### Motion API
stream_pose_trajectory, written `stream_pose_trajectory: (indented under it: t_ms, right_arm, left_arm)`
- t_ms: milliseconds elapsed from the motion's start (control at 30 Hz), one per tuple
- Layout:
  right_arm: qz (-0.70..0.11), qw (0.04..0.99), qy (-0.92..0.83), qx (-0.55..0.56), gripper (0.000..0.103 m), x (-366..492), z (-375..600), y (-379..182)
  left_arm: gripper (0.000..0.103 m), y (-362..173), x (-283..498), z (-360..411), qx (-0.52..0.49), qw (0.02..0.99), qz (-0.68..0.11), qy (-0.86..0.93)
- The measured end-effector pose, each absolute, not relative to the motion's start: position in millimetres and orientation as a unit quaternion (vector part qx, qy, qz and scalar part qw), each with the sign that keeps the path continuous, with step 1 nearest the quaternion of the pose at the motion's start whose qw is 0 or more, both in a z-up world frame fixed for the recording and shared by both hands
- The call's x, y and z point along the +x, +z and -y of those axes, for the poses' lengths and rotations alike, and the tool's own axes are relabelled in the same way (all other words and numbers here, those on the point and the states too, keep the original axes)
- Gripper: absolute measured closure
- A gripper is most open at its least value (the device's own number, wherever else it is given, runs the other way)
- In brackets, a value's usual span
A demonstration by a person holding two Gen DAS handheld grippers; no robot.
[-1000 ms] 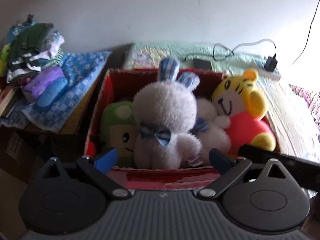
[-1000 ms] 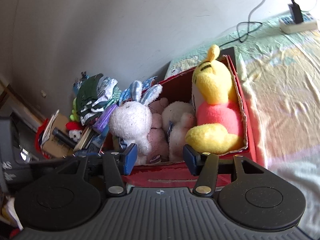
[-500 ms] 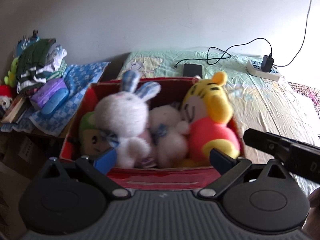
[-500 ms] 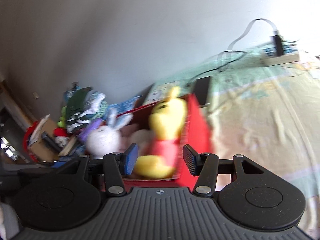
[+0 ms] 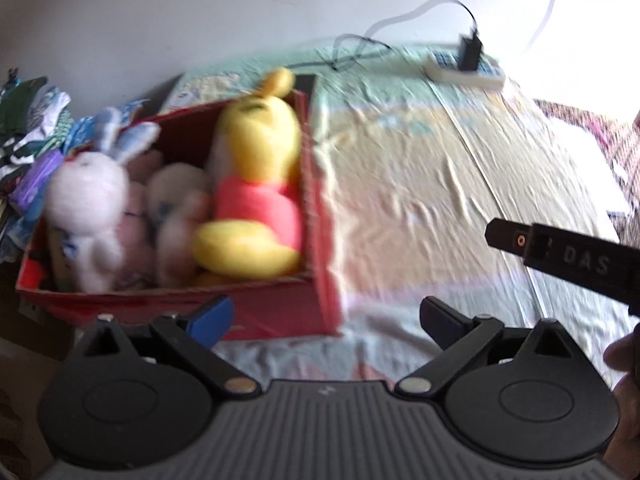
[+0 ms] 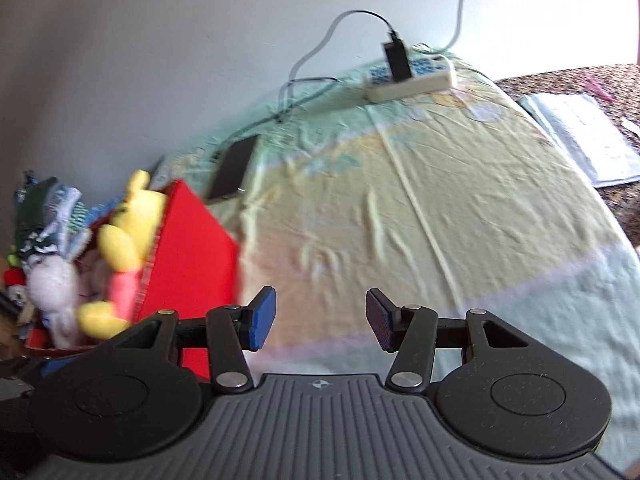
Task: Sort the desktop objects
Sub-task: 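Move both tools back from the box over the bed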
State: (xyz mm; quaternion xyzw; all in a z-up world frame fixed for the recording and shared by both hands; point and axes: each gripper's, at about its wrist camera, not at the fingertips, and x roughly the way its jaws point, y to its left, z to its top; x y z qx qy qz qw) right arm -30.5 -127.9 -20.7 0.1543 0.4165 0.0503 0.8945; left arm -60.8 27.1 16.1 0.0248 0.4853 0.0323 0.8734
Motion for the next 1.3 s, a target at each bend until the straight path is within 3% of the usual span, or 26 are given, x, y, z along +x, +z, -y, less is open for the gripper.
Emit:
stream_pose_trajectory:
  t_ms: [233, 367, 800, 1300]
  right_arm:
    - [-0.440, 0.889, 0.017, 0.124, 0.047, -32.7, 144.5, -32.6]
    - [-0.443, 0.891, 0.000, 0.097, 0.038, -31.9, 148.2, -34.3]
    - [-0.454, 0.888, -0.006, 0.069, 0.029, -25.4, 142.4, -38.0]
    - [-0.461, 0.887, 0.029, 0.023, 0.026, -19.4, 104.7, -34.6]
  left_arm:
    - [0.003, -5.3, -52.9, -0.8, 0.041, 0.858, -0.511, 0.036]
    - [0.003, -14.7, -48.3, 4.8, 0.037, 0.849, -0.525, 0.038]
    - [0.003, -34.6, -38.4, -2.0, 0.002, 0.829, -0.557, 0.048]
    - [0.003, -32.3, -49.3, -28.0, -0.016, 0.830, -0.552, 0.080]
